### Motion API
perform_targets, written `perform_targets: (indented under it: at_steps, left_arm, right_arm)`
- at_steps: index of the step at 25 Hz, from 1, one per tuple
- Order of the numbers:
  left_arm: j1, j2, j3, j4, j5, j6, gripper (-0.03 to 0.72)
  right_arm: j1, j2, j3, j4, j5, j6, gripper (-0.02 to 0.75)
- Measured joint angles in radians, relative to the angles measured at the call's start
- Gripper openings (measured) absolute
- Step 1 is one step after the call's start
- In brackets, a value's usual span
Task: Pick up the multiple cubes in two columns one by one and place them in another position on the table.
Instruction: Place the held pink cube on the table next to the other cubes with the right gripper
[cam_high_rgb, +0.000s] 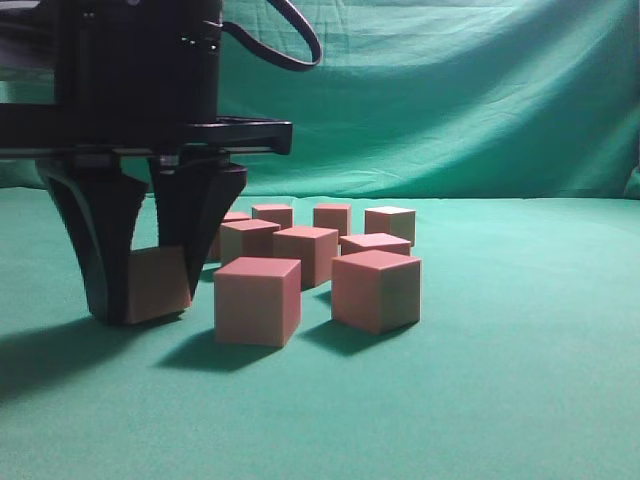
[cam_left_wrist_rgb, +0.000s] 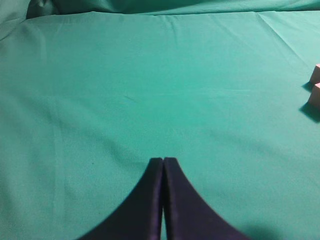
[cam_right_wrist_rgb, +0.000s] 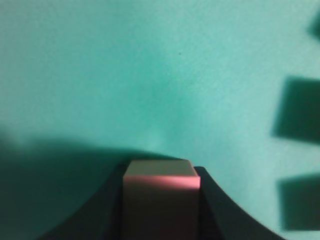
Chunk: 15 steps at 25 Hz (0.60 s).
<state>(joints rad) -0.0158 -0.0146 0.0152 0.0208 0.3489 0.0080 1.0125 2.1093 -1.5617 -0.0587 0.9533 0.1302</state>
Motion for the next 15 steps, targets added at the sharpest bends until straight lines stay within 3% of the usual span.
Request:
perform_targets:
  at_steps: [14,15]
  left_arm:
    - [0.0,0.0,0.0,0.0,0.0,0.0,0.0]
    - [0.0,0.0,0.0,0.0,0.0,0.0,0.0]
  right_arm:
    - [0.0,0.0,0.0,-0.006,0.003,0.014,0.265]
    - [0.0,0.0,0.0,-0.007,0.008,0.009,0.312]
